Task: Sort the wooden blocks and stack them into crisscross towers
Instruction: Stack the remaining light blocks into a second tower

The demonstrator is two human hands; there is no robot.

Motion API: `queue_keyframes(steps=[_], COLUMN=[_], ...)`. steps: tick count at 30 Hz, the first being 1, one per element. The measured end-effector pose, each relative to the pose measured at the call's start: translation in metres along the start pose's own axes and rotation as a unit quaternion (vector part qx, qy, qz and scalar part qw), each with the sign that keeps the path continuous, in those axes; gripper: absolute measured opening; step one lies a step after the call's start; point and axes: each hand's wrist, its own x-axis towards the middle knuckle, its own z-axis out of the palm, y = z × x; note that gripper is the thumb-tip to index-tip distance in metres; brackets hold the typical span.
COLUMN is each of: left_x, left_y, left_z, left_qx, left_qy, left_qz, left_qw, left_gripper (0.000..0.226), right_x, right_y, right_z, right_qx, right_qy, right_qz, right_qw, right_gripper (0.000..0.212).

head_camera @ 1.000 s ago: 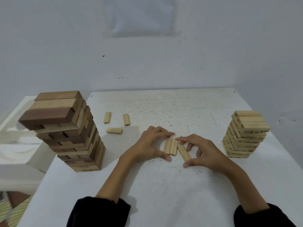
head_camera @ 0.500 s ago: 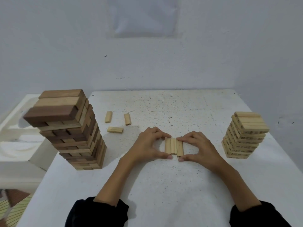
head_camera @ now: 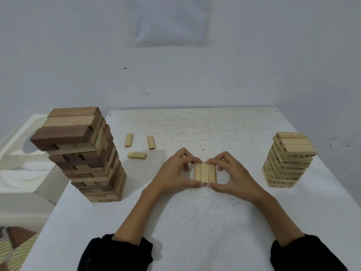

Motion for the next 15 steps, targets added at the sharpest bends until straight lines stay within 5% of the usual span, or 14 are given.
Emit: queue_keyframes(steps=[15], left_x=[0.027], left_y=[0.097], left_z=[-0.063], left_qx=[0.027], left_qy=[0.079], left_qz=[0.132], left_qw=[0.988], left_gripper=[0.052], right_x=[0.004], right_y=[-0.066], right_z=[-0.114], right_qx=[-0.032], right_qy=[0.052], right_qz=[-0.058], right_qw=[0.996], right_gripper=[0.057])
